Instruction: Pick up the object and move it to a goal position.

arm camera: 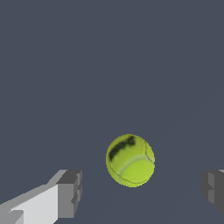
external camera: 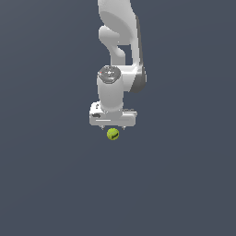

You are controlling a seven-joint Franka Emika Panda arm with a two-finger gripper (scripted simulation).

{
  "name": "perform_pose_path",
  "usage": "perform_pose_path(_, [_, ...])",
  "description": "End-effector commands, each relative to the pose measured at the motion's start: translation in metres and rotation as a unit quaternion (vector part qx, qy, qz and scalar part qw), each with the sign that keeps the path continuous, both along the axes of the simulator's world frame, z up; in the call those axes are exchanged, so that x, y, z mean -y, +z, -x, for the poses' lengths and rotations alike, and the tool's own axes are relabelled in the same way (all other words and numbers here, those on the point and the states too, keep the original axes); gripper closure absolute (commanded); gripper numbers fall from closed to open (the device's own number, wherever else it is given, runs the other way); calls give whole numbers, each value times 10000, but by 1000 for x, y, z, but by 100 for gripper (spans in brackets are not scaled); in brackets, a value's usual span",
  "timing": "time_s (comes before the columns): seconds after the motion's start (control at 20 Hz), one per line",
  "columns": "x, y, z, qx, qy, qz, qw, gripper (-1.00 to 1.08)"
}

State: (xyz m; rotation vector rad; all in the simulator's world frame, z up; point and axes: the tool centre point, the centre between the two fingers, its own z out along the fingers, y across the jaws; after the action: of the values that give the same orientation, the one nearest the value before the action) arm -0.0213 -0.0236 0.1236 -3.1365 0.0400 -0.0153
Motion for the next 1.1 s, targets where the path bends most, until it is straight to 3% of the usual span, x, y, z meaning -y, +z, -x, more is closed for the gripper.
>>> perform_pose_path(0.0, [2,-14,8,-19,26,11,10000,-92])
perform_pose_path(0.65, [4,-37,18,-53,56,22,10000,-92])
perform_pose_path(1.05, [4,-72,19,-51,59,23,10000,-92])
